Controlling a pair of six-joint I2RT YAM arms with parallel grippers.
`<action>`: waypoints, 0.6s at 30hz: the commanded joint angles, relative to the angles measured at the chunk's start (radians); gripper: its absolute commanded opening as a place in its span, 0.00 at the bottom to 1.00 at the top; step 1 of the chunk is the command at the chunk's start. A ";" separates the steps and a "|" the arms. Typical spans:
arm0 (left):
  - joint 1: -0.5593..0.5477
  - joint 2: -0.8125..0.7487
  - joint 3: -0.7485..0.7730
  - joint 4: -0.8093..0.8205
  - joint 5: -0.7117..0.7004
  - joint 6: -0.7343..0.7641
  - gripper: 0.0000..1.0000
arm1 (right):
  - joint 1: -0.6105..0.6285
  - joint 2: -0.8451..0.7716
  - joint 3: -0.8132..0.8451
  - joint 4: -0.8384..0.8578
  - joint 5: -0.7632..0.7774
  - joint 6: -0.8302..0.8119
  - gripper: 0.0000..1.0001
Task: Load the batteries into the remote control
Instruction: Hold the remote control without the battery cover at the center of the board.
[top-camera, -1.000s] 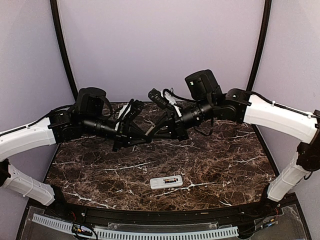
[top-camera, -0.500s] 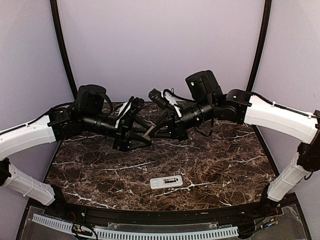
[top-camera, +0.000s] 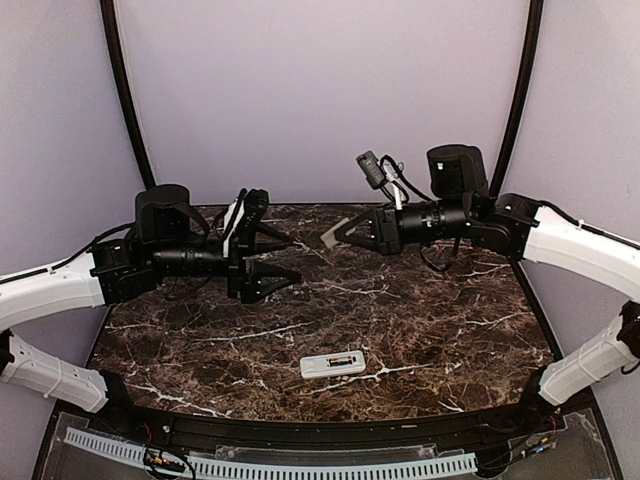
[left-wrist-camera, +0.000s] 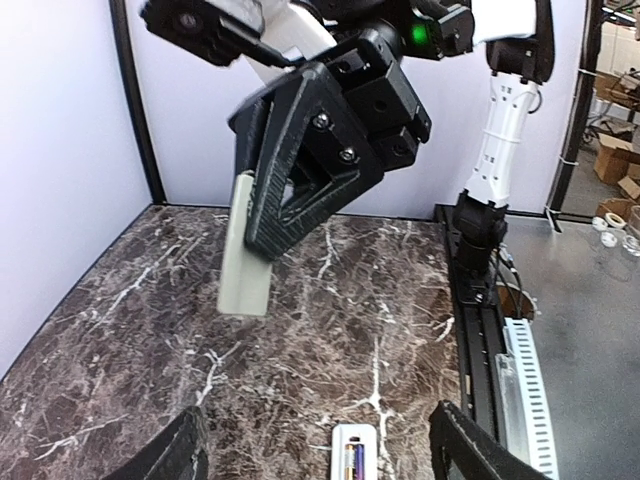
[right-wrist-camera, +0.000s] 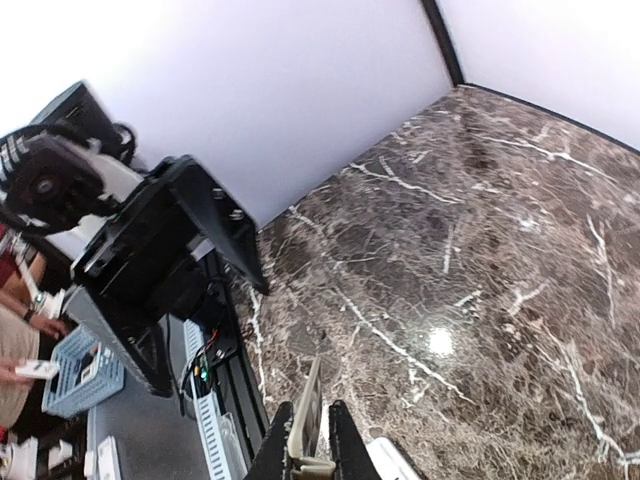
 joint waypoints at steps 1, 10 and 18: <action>-0.011 -0.022 -0.042 0.138 -0.158 0.081 0.75 | -0.024 -0.058 -0.113 0.123 0.116 0.290 0.00; -0.108 0.064 -0.050 0.175 -0.288 0.425 0.80 | -0.022 -0.109 -0.236 0.164 0.141 0.412 0.00; -0.137 0.117 -0.130 0.040 -0.371 0.332 0.80 | -0.023 -0.109 -0.386 0.167 0.103 0.488 0.00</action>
